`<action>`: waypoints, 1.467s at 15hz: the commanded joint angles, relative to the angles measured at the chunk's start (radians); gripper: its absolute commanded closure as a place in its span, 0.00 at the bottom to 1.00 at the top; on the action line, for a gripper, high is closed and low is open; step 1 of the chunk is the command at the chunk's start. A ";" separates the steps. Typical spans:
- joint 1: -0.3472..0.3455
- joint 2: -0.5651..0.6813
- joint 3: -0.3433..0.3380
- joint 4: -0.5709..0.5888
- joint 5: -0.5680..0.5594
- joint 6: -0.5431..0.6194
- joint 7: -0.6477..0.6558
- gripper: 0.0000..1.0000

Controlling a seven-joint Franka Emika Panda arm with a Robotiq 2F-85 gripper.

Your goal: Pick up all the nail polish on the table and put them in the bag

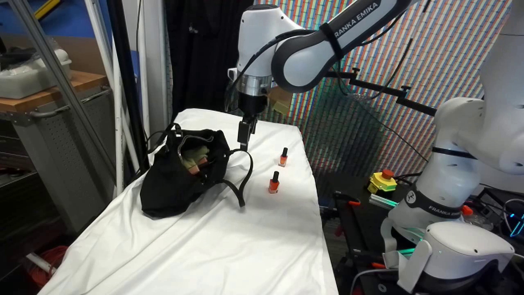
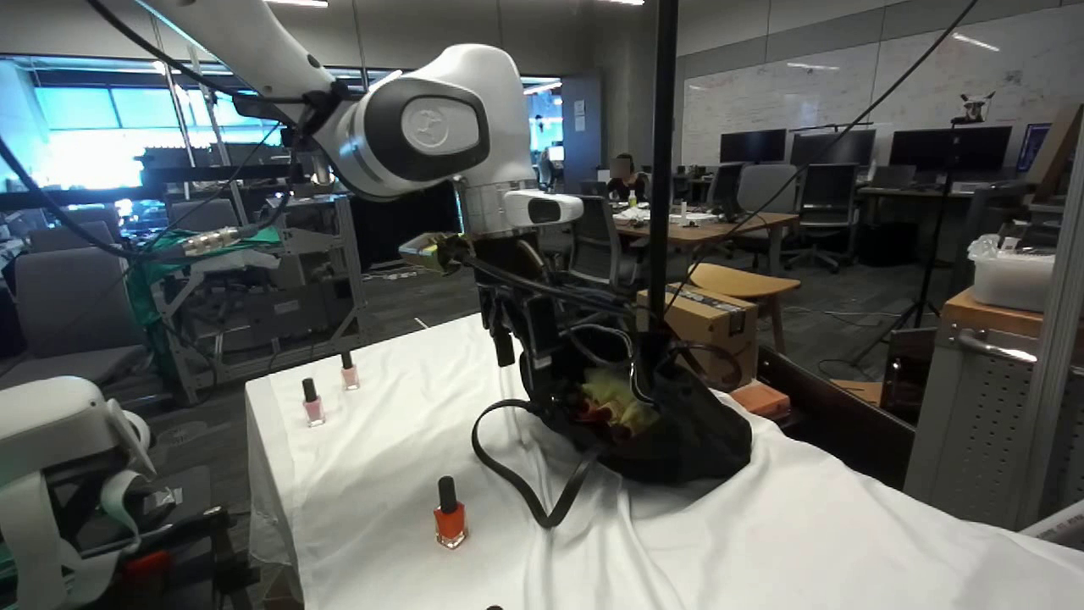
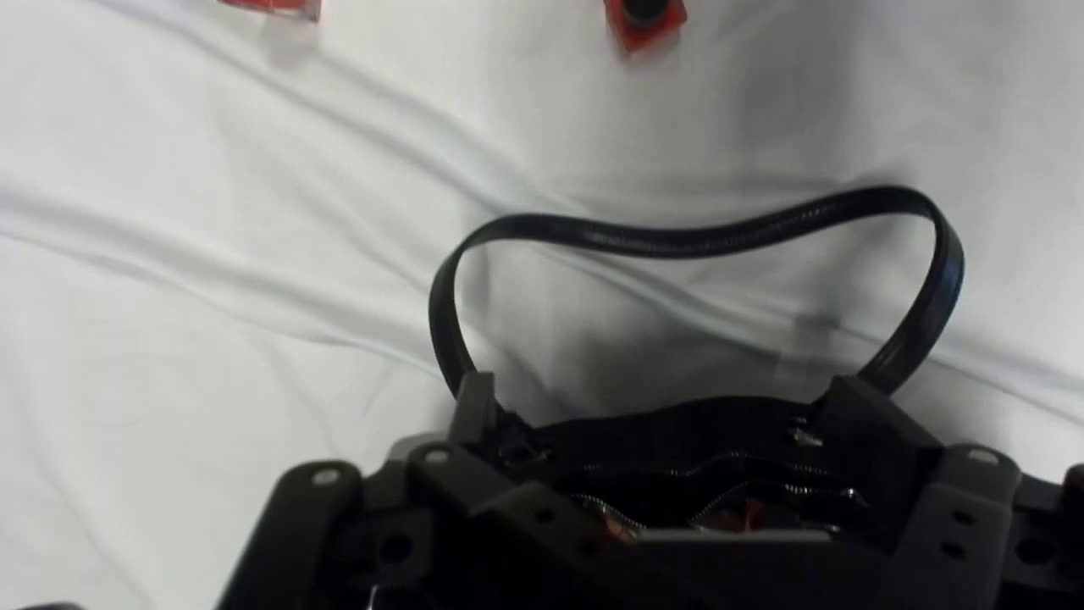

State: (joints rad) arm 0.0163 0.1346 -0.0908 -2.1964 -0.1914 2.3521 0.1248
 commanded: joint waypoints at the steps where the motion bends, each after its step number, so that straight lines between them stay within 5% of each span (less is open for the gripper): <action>1: -0.019 -0.096 0.013 -0.114 -0.010 -0.035 -0.025 0.00; 12: -0.024 -0.052 0.016 -0.268 -0.073 0.029 -0.095 0.00; 22: -0.025 0.036 0.003 -0.307 -0.164 0.227 -0.120 0.00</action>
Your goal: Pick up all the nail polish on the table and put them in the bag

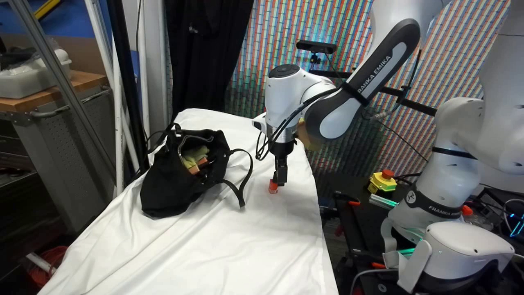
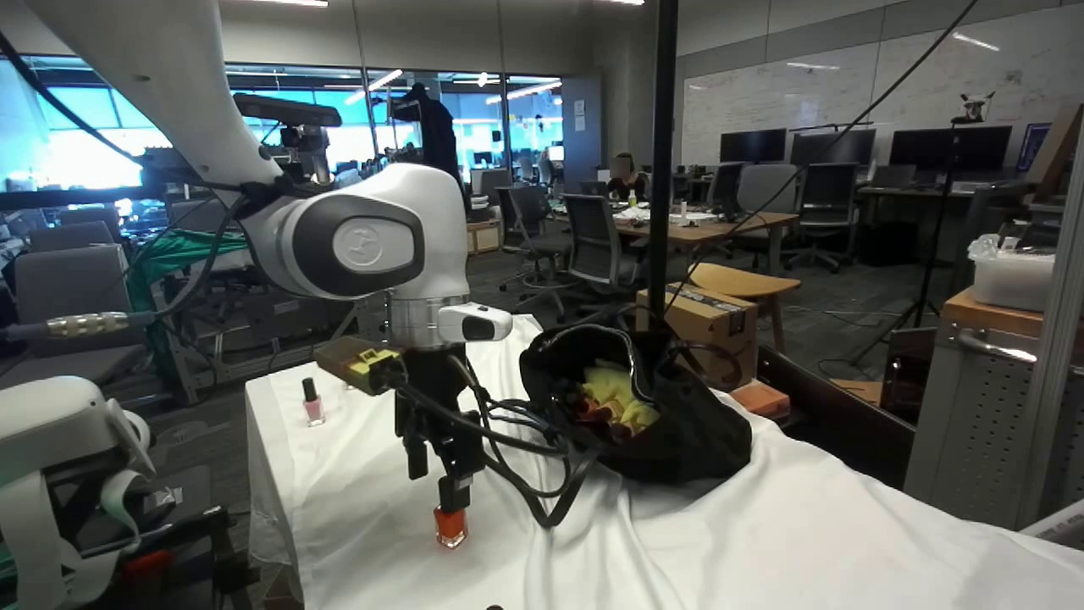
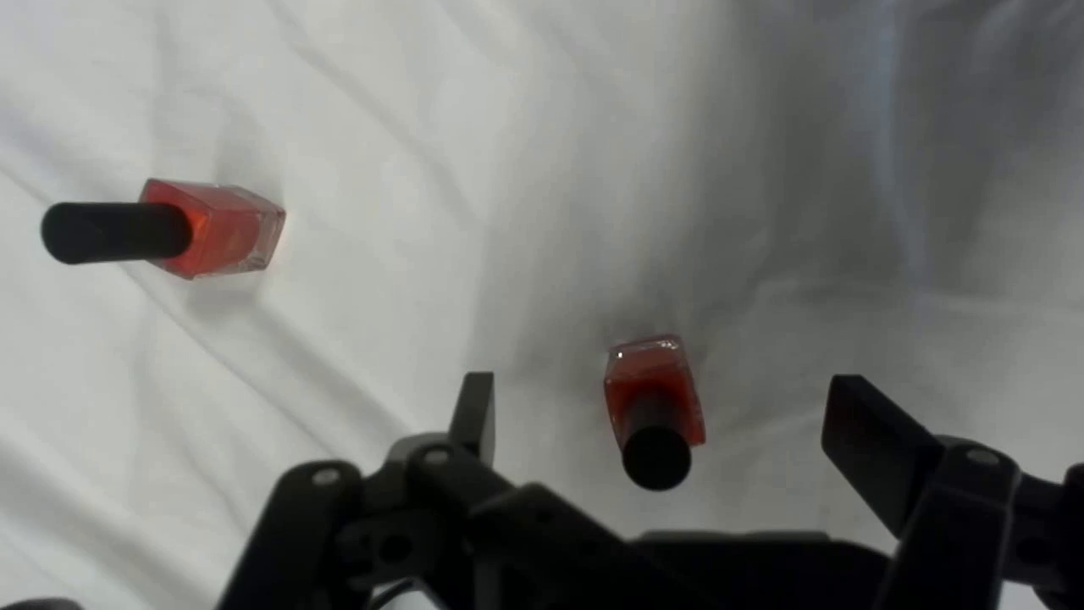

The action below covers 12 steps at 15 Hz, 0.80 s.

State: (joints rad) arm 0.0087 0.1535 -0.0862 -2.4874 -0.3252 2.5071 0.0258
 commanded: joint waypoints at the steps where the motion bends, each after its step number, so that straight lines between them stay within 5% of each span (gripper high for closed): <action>1: -0.021 0.030 -0.004 -0.015 -0.030 0.089 -0.025 0.00; 12: -0.082 0.106 0.011 -0.016 0.031 0.248 -0.211 0.00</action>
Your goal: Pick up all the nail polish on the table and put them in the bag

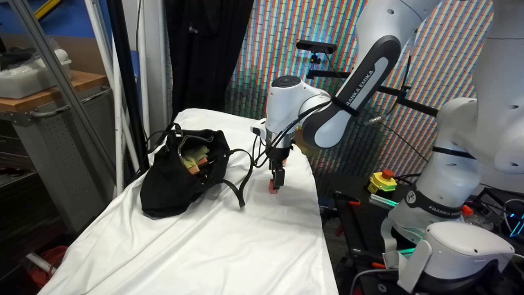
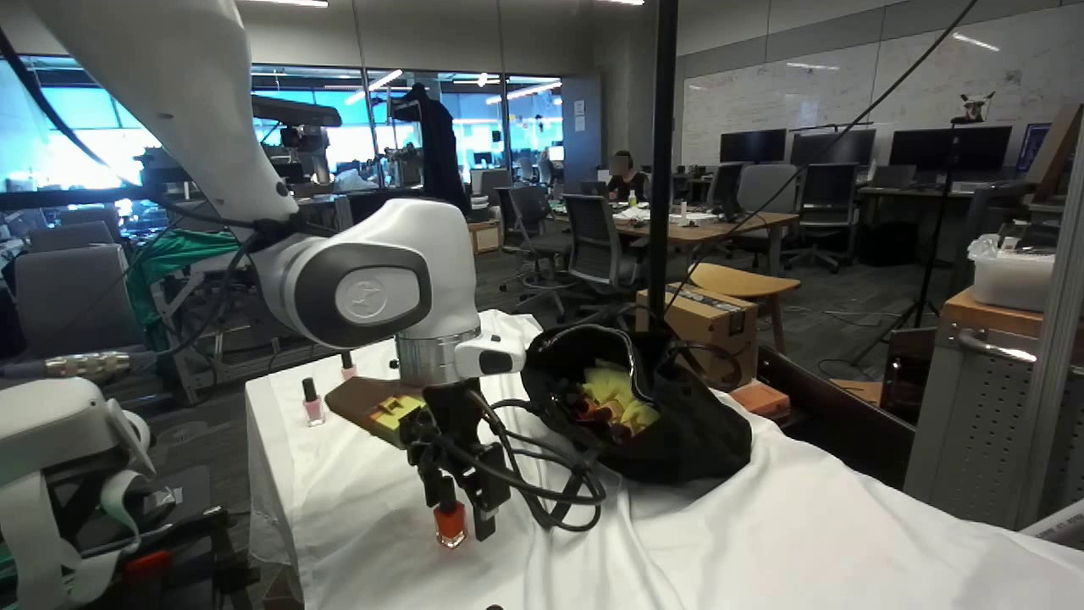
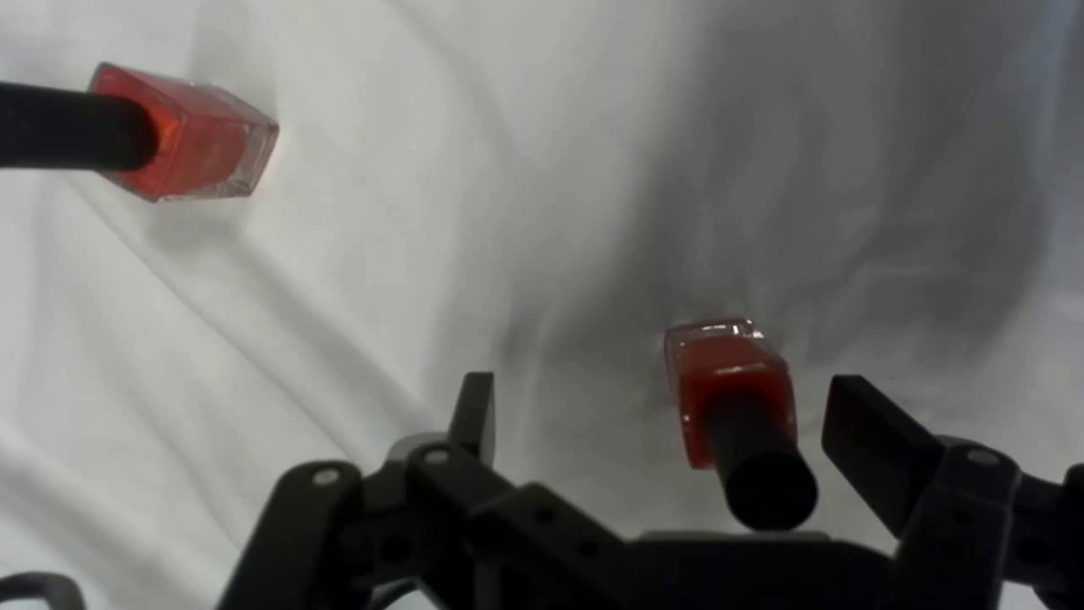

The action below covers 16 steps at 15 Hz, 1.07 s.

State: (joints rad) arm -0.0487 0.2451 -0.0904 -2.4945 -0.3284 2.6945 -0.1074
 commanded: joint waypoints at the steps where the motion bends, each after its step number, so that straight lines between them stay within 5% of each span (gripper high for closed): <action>1: -0.028 0.020 0.019 -0.009 0.041 0.070 -0.095 0.00; 16: -0.091 0.061 0.085 0.003 0.184 0.089 -0.281 0.00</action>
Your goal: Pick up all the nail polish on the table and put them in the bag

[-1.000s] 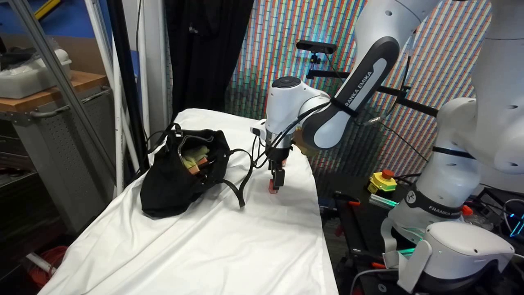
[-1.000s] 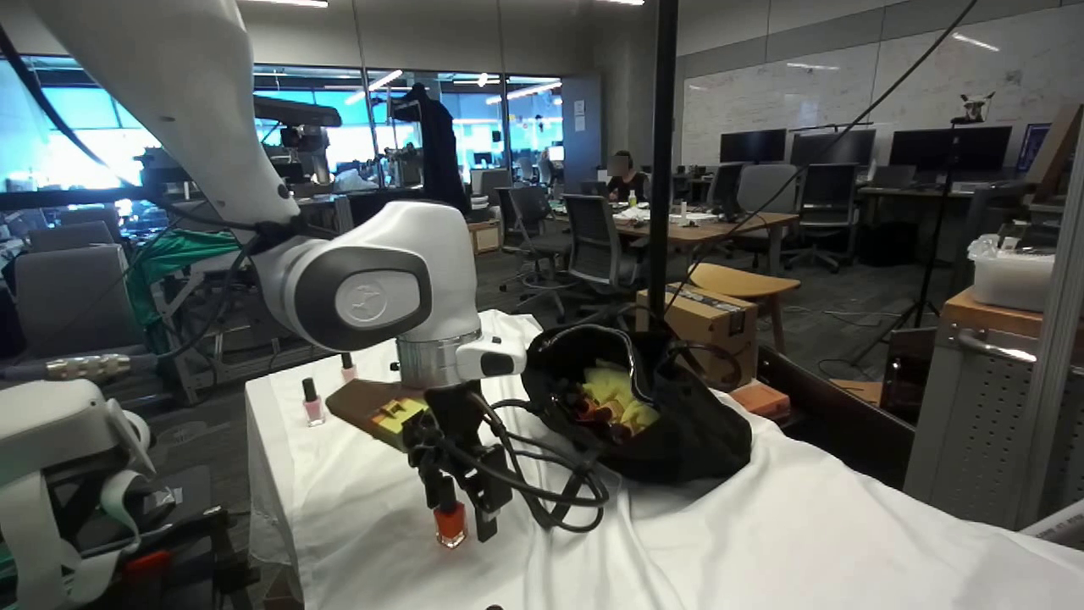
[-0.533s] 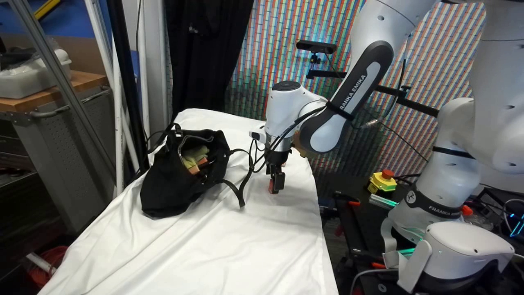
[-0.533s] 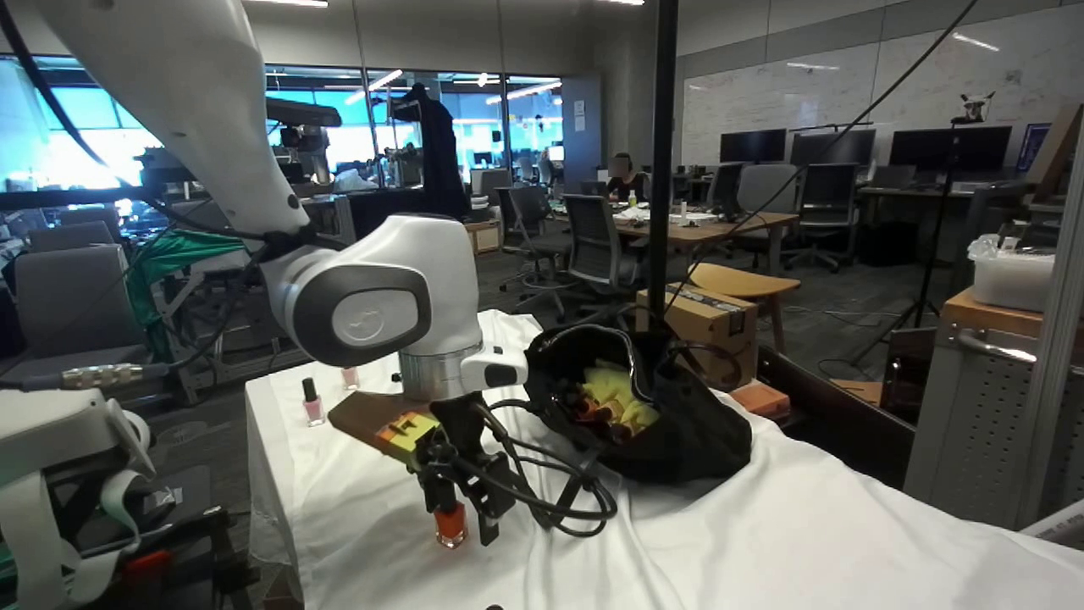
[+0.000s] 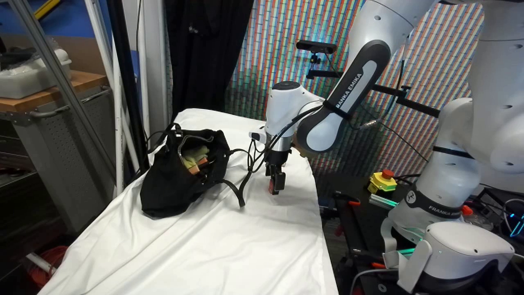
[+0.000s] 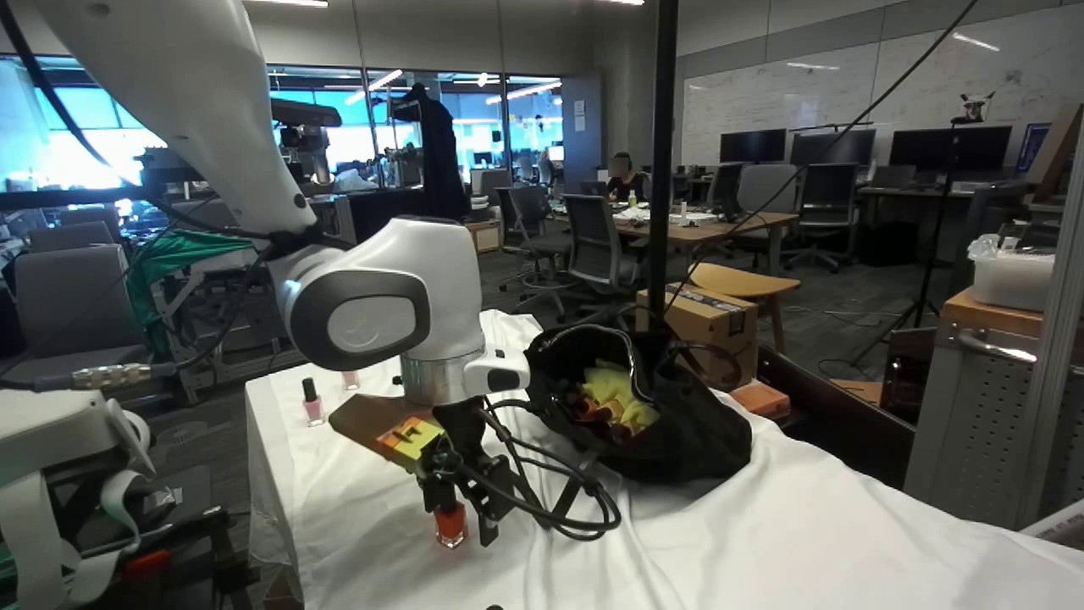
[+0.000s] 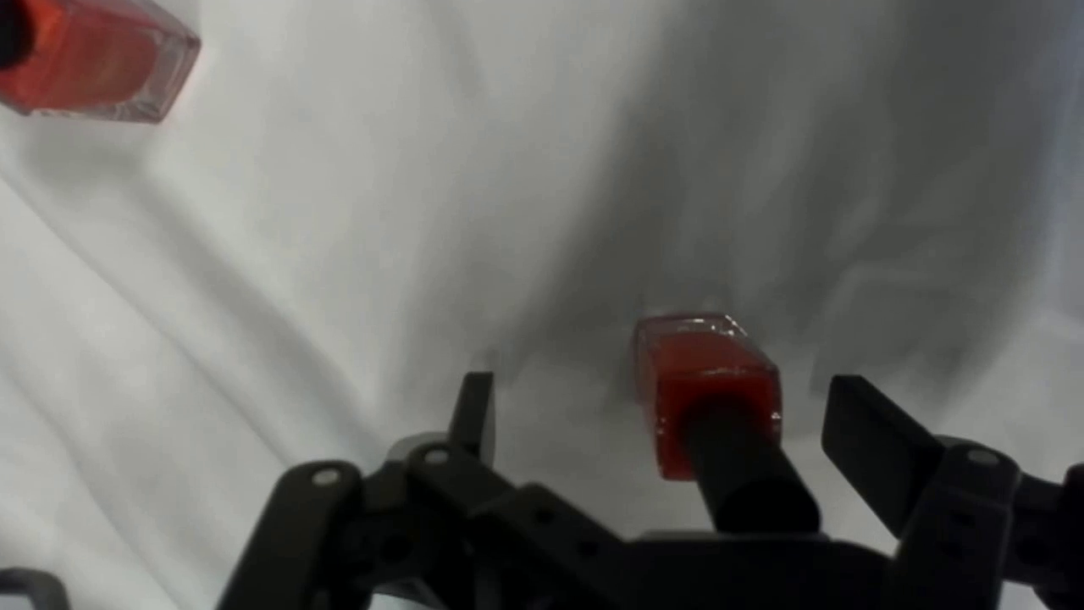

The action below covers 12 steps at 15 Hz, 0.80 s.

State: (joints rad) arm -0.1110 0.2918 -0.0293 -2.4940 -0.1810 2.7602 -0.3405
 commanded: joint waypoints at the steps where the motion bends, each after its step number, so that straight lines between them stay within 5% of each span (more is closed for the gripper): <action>1: -0.030 0.016 0.025 0.003 0.039 0.021 -0.052 0.00; 12: -0.013 0.019 0.010 0.012 0.005 -0.013 -0.047 0.00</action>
State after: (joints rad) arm -0.1217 0.2919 -0.0216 -2.4932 -0.1699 2.7575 -0.3694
